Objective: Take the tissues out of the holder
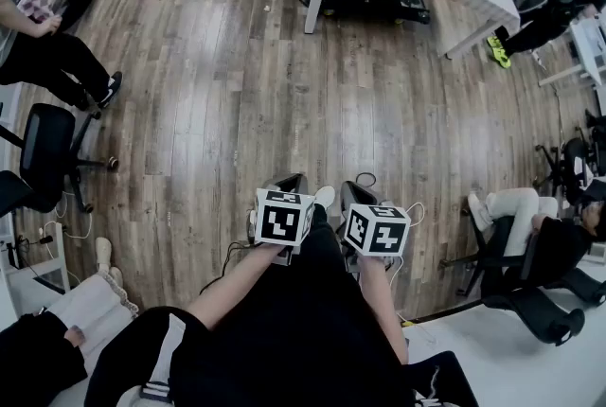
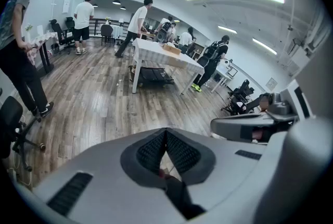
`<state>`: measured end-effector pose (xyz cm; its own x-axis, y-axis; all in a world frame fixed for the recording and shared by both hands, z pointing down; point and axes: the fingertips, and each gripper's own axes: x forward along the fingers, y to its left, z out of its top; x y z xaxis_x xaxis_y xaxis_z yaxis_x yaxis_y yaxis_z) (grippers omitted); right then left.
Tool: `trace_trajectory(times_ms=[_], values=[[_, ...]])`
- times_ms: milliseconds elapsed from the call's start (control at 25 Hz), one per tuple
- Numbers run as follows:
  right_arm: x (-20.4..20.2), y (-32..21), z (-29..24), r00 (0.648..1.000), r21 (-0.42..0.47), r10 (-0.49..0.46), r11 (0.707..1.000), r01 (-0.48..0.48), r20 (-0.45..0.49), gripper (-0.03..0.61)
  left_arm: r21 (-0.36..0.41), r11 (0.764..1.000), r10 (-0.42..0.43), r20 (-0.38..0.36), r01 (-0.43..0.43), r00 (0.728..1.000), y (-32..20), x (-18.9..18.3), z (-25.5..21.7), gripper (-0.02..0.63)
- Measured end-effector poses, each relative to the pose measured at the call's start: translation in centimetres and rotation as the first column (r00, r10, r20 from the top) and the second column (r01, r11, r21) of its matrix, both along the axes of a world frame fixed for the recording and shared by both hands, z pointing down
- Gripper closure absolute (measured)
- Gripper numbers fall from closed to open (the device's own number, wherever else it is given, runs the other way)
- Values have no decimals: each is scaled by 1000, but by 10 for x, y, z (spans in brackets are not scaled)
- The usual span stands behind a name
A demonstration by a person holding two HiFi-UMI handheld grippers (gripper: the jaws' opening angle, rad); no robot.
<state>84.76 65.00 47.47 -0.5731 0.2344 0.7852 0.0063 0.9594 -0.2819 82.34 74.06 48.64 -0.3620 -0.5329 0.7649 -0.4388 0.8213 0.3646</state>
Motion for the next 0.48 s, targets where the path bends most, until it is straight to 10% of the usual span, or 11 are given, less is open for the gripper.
trace_trajectory(times_ms=[480], values=[[-12,-22,4,999,-34,-33,999,33,-4,566,-55,998,-19,-9,18,1000,-17,-9,-1,615]])
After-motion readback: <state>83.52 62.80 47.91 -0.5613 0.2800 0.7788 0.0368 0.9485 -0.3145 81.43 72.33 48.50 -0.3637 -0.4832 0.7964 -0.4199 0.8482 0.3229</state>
